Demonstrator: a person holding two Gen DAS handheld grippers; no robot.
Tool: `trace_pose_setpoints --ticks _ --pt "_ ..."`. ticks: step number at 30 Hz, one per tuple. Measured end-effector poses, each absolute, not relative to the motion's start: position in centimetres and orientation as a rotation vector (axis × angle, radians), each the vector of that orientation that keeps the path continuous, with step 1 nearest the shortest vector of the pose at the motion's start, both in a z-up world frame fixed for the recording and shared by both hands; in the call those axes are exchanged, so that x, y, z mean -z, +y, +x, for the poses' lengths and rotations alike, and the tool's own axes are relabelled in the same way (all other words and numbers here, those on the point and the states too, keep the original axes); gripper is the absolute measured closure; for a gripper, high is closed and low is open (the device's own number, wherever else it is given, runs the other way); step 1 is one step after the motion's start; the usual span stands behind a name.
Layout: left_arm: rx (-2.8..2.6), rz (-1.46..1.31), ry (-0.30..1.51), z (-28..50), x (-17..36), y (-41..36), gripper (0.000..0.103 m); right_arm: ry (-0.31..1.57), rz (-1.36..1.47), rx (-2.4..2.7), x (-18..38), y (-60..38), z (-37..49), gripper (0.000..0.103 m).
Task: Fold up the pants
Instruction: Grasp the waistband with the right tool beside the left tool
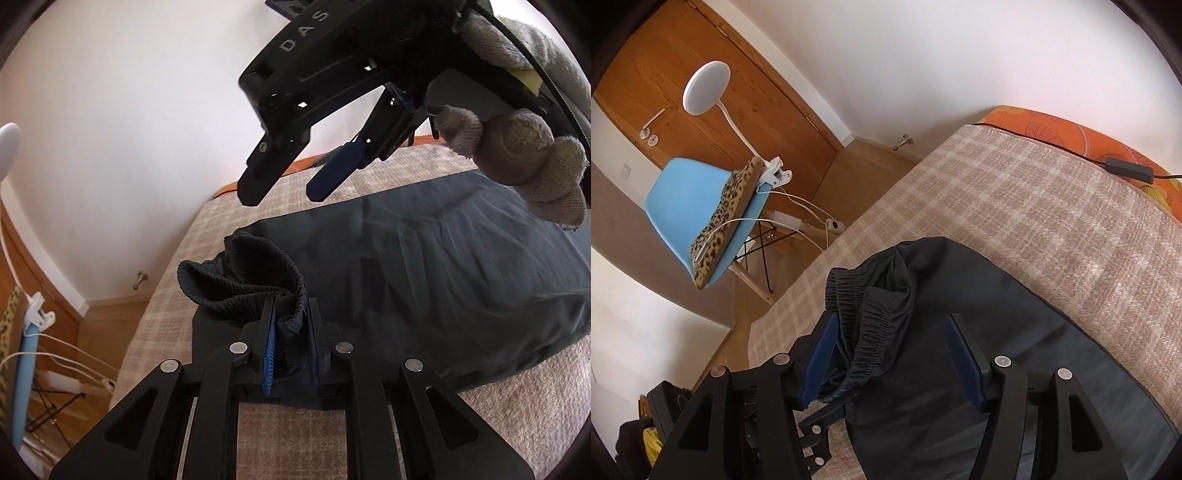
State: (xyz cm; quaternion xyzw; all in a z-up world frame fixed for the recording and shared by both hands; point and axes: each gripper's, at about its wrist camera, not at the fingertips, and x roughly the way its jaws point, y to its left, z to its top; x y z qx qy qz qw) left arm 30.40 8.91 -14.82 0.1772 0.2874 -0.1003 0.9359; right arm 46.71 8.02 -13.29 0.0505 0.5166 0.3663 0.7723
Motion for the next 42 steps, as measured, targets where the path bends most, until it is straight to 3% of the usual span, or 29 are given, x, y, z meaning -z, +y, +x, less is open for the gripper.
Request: trace_pose_setpoints --ticks 15,18,24,33,35,37,40,42 --pt "0.202 0.765 0.505 27.7 17.6 3.6 0.090 1.260 -0.085 -0.746 15.6 14.2 47.4 0.035" --pt "0.210 0.781 0.502 27.2 17.6 3.4 0.090 1.246 -0.118 -0.700 15.2 13.0 47.1 0.034" --pt "0.222 0.812 0.499 26.5 17.7 2.3 0.090 1.244 -0.025 -0.664 14.0 9.1 46.5 0.021" --pt "0.220 0.857 0.496 25.9 18.5 0.3 0.090 1.372 0.025 -0.702 17.0 10.7 45.8 0.019" --pt "0.218 0.865 0.495 25.8 18.7 -0.1 0.090 1.390 0.018 -0.691 17.6 10.9 45.9 0.022" --pt "0.219 0.871 0.496 25.8 19.2 -0.5 0.090 1.409 0.034 -0.686 18.1 10.8 46.0 0.042" --pt "0.218 0.844 0.506 26.0 19.2 0.0 0.090 1.416 0.100 -0.678 18.1 10.0 46.2 0.066" --pt "0.218 0.806 0.510 25.8 18.4 0.0 0.090 1.399 0.135 -0.676 17.6 9.0 46.1 0.071"
